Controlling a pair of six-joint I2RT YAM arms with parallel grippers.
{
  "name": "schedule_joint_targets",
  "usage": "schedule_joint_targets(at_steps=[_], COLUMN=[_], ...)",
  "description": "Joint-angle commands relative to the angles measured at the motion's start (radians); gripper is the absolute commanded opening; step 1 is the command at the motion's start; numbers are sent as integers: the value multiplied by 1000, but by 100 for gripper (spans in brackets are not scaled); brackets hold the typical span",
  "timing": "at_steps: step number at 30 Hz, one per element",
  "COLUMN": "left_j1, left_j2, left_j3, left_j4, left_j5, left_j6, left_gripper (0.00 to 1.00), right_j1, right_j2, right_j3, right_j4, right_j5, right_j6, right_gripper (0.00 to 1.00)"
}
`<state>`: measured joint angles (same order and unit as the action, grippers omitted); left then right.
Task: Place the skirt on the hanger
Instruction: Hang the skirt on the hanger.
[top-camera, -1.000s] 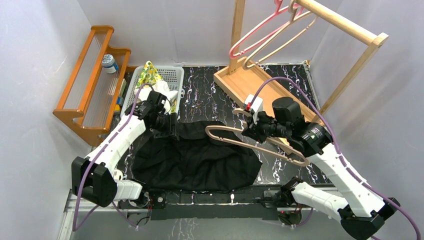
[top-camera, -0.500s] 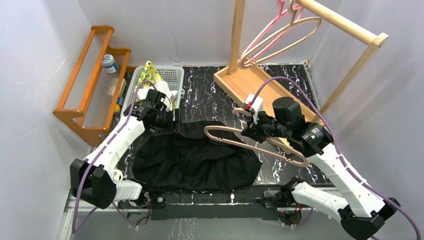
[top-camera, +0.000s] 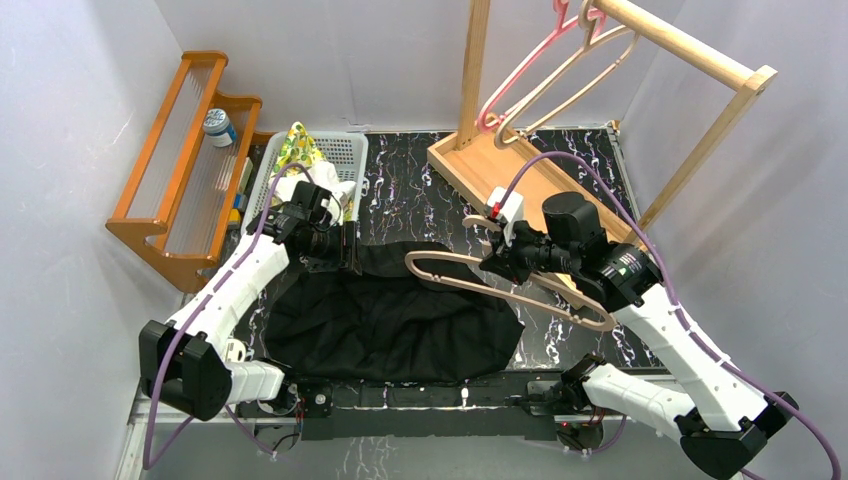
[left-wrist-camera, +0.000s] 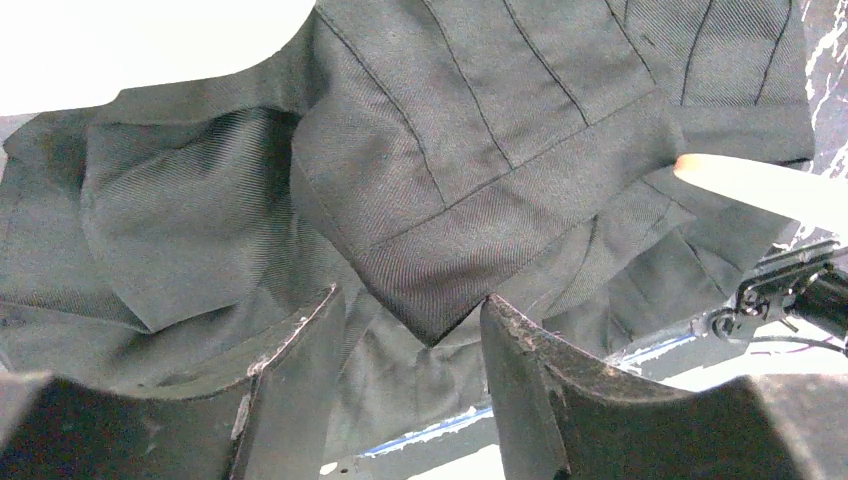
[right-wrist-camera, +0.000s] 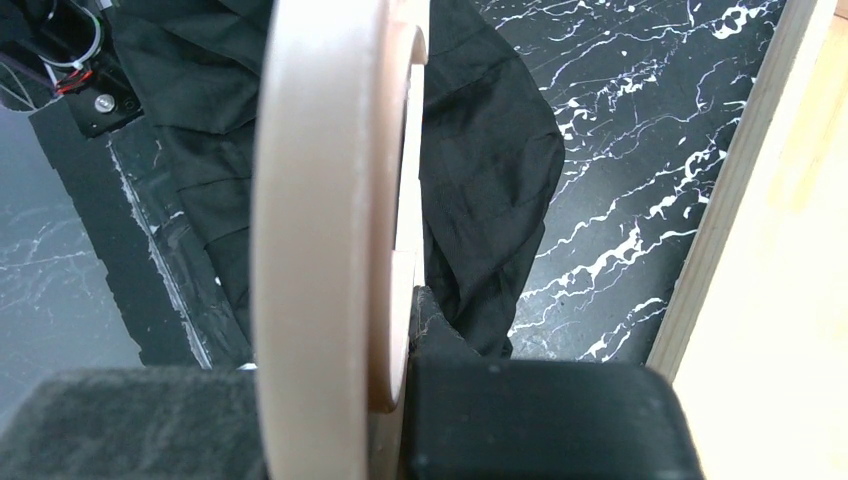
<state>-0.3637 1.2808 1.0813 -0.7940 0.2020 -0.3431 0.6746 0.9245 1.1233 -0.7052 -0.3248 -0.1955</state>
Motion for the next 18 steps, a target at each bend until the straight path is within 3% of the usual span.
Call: schedule_joint_targets(at_steps=[1,10,18], left_j1=[-1,-1,-2], left_j2=[-32,8,48], left_j3=[3,2,-8], left_j4=[7,66,76], left_j5=[-58,-102,-82], left_j6=[-27,-69,-111], left_gripper=[50,50,30], right_j1=[0,1,1], right_j2=[0,25,41], right_j3=[42,64,59], right_j4=[51,26,72], right_j5=[-47,-60,-29], right_j6=[-20,-63,-83], right_gripper=[0,0,0])
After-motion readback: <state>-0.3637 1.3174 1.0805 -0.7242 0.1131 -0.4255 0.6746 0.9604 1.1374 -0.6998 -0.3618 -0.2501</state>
